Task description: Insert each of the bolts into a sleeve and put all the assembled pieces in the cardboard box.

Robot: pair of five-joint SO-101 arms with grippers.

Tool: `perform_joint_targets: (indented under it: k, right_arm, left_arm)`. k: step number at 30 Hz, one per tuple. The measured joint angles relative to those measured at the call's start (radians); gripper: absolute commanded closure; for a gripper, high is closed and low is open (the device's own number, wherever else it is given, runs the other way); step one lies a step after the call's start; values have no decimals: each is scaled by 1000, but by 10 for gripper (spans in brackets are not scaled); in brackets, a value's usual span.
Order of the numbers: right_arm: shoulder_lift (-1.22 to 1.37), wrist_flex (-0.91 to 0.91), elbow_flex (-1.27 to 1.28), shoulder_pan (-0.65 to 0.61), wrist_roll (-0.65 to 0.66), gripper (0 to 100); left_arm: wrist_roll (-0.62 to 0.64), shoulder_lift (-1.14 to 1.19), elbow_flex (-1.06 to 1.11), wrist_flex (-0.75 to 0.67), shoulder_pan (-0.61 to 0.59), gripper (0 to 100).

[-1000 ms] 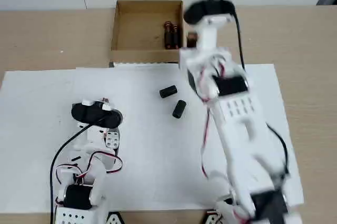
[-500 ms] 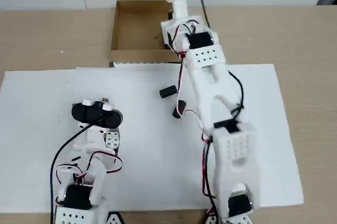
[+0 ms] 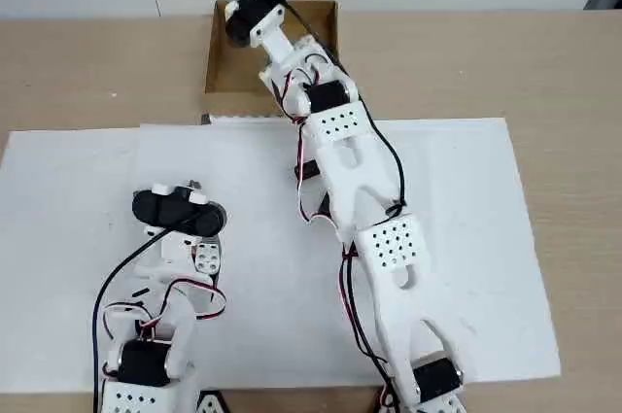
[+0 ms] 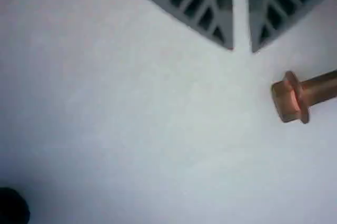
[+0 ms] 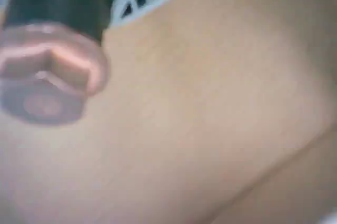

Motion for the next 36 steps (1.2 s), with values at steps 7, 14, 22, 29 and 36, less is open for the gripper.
perform_joint_targets:
  k: [7,14,22,29,36]
  right_arm:
    - [26,38,-54,-8,6,855]
    - [28,48,-100,-8,6,925]
    - [25,315,-270,-31,6,996]
    - [-43,497,-272,-29,-46,996]
    - [-181,697,-272,-34,-127,996]
  left_arm:
    - [0,0,0,0,0,993]
    - [0,0,0,0,0,993]
    - [0,0,0,0,0,993]
    - [0,0,0,0,0,993]
    - [0,0,0,0,0,993]
